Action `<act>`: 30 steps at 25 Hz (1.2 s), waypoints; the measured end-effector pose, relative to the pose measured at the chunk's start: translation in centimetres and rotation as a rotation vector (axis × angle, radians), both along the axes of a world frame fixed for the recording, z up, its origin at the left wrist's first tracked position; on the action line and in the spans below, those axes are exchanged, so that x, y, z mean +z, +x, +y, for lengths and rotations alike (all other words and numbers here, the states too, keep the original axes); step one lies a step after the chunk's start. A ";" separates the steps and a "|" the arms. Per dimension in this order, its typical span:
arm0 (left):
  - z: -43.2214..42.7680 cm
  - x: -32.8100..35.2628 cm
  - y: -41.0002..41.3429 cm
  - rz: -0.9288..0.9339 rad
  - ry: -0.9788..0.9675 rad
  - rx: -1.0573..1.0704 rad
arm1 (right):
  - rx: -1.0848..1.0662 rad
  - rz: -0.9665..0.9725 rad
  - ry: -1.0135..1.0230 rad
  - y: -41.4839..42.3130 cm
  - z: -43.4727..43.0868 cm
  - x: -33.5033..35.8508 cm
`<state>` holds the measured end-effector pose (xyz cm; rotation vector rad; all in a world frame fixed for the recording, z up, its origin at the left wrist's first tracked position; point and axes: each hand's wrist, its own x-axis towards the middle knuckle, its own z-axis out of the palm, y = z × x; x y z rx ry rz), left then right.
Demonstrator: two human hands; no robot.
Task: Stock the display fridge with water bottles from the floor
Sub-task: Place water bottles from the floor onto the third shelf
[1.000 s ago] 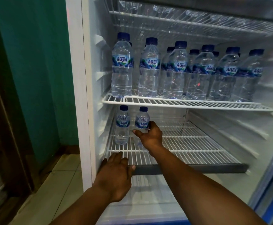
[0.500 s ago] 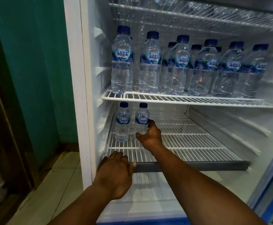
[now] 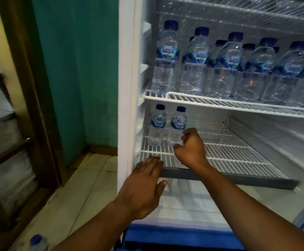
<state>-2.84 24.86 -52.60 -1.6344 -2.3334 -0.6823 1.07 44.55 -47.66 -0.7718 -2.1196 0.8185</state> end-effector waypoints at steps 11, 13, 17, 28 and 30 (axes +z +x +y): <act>-27.0 -11.7 -4.9 -0.197 -0.217 0.430 | 1.238 -0.990 0.288 1.7 -23.6 -6.2; -31.0 -13.8 -5.2 -0.295 -0.257 0.587 | 1.268 -1.103 0.281 -1.0 -27.2 -11.9; -38.2 -19.6 -4.6 -0.494 -0.294 0.922 | 1.155 -1.232 0.134 -3.9 -34.7 -24.2; -41.7 -37.3 -2.4 -0.868 -0.531 1.091 | 0.338 -1.041 -0.560 -5.7 -41.7 -44.7; -41.7 -37.4 -2.2 -0.825 -0.476 1.110 | 0.366 -1.030 -0.612 -5.7 -41.9 -45.0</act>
